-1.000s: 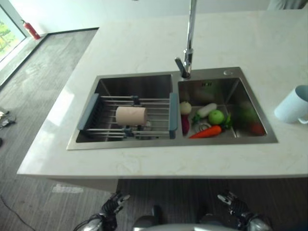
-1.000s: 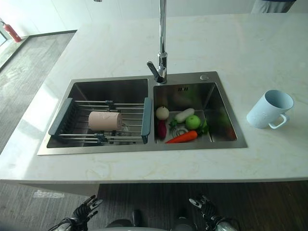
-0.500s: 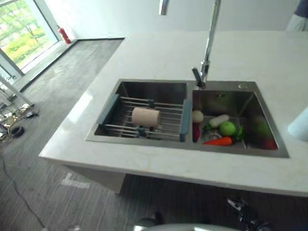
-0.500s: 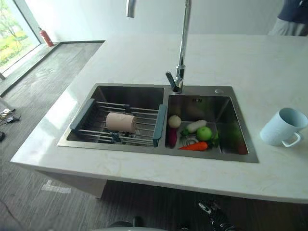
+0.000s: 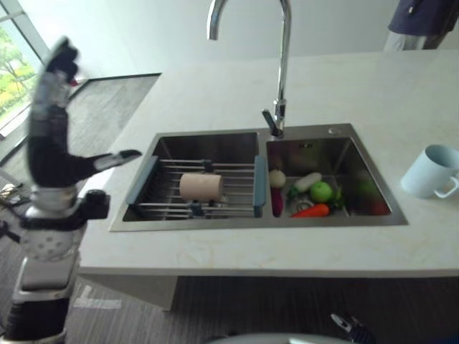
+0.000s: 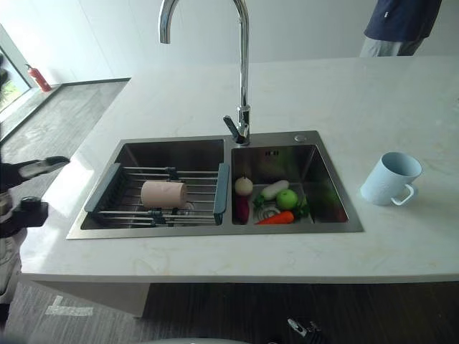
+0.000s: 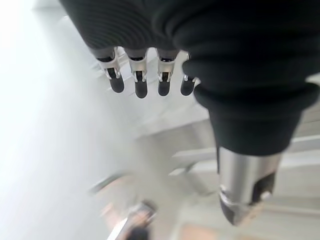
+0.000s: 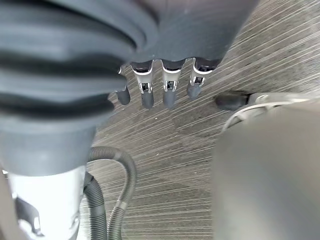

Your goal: Place the dishes in the dishwasher.

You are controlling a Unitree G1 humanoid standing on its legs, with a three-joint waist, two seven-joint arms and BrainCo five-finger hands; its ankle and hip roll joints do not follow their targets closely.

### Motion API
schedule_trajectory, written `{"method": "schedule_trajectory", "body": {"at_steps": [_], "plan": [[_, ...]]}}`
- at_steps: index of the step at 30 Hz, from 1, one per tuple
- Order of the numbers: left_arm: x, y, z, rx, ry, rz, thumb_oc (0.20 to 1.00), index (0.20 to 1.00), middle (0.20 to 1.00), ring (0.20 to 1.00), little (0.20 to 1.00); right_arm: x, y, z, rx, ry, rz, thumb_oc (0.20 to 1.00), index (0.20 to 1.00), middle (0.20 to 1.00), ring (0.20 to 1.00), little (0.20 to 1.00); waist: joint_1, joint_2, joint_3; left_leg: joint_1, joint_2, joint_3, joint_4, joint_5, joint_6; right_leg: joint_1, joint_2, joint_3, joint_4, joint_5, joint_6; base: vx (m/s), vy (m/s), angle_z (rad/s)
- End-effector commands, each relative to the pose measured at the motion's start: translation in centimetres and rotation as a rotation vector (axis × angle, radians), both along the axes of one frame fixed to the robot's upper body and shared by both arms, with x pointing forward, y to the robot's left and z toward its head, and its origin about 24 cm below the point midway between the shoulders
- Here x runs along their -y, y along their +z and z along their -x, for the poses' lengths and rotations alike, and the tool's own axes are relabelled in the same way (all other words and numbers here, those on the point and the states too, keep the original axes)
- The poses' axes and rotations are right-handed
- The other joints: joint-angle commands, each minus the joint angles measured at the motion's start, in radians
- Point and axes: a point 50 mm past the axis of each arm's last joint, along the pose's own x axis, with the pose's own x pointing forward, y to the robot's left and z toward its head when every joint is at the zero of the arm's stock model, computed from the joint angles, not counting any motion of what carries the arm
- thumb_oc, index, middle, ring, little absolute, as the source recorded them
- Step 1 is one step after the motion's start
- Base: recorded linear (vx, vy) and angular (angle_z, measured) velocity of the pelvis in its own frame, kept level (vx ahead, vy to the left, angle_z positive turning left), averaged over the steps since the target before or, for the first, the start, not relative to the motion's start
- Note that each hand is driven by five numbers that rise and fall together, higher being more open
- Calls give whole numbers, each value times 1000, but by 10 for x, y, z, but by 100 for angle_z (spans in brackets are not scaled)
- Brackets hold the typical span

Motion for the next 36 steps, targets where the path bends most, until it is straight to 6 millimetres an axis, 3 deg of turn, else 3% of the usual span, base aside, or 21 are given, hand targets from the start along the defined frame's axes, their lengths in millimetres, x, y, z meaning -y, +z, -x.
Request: {"method": "schedule_trajectory", "body": {"at_steps": [1, 9, 15, 26, 36], "plan": [[-18, 5, -17, -100, 99, -84, 1000, 1000, 1000, 1000, 1000, -1, 8, -32, 87, 60, 0, 1000, 1000, 1000, 1000, 1000, -8, -3, 41, 8, -4, 8, 8, -66, 13, 11, -59, 20, 92, -99, 94, 31, 43, -15], [-33, -9, -46, -346, 221, -318, 1000, 1000, 1000, 1000, 1000, 12, 13, -33, 64, 146, 35, 1000, 1000, 1000, 1000, 1000, -56, 0, 51, 6, -5, 41, 19, -68, 15, -10, -61, 61, 89, -83, 107, 25, 58, -16], [-56, -20, -49, -484, 310, -372, 1000, 1000, 1000, 1000, 1000, 20, 17, -31, 46, 167, 46, 1000, 1000, 1000, 1000, 1000, -74, -1, 60, -3, -3, 56, 36, -73, 15, -18, -60, 74, 85, -79, 110, 18, 43, -9], [-69, -32, -47, -558, 368, -410, 1000, 1000, 1000, 1000, 1000, 32, 23, -32, 56, 181, 70, 1000, 1000, 1000, 1000, 1000, -81, 8, 78, -35, 0, 52, 60, -71, 9, -34, -62, 79, 83, -76, 108, 18, 38, -3], [-63, -21, -52, -480, 375, -416, 1000, 1000, 1000, 1000, 1000, 35, 28, -37, 68, 196, 77, 1000, 1000, 1000, 1000, 1000, -83, -1, 107, -85, -1, 46, 89, -68, 10, -75, -65, 96, 97, -69, 108, -7, 21, 0]]}}
